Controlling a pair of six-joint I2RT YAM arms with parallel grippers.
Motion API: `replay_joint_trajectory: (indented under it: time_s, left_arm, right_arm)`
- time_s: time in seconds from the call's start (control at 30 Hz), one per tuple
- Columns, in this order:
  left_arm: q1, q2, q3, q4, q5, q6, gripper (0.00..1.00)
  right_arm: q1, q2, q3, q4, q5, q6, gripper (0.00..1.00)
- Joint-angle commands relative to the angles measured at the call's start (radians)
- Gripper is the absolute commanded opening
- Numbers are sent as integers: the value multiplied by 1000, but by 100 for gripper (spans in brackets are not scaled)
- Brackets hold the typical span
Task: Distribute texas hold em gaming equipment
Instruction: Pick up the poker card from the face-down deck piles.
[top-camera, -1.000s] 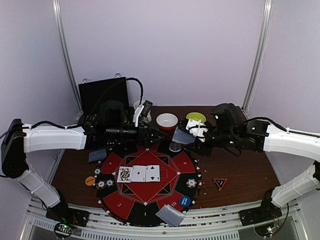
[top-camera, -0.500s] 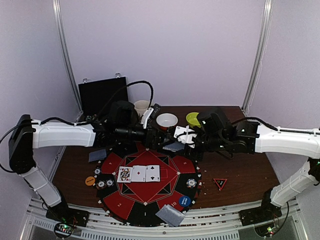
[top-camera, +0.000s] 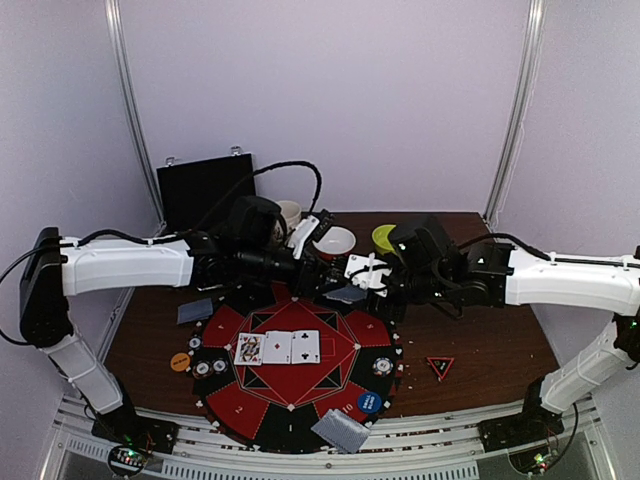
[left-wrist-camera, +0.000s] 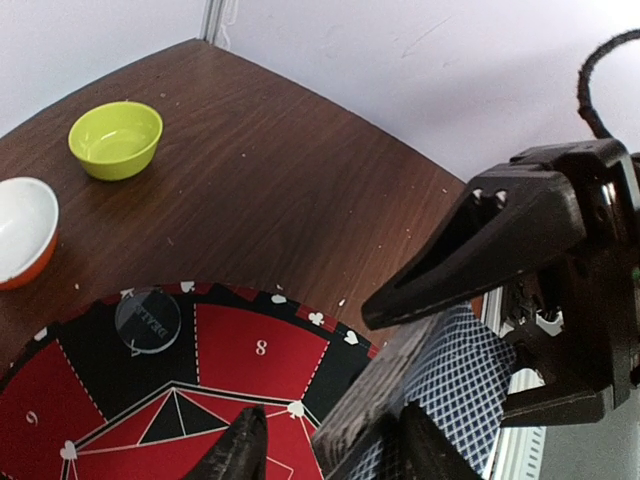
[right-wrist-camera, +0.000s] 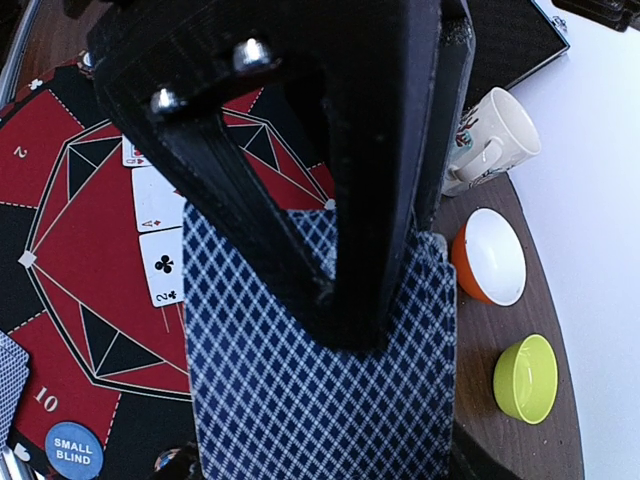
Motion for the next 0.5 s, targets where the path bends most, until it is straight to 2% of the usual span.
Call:
replay_joint_trajectory:
  time_s: [0.0,0.2,0.3,0.47]
  left_arm:
    - [7,-33,6,-64,-56,43,50]
    - [16,-62,11,-62,-25,43,62]
    - [23,-86,9,-58,28,44,63]
    - [39,-107,-7,-51,65,33,46]
  right_arm:
    - [7,-40,8,23,24,-12,57]
    - [7,-37,9,20,31,-12,57]
    - [7,-39,7,17,33,-15,57]
    - [7,-36,7,16,36,-15,57]
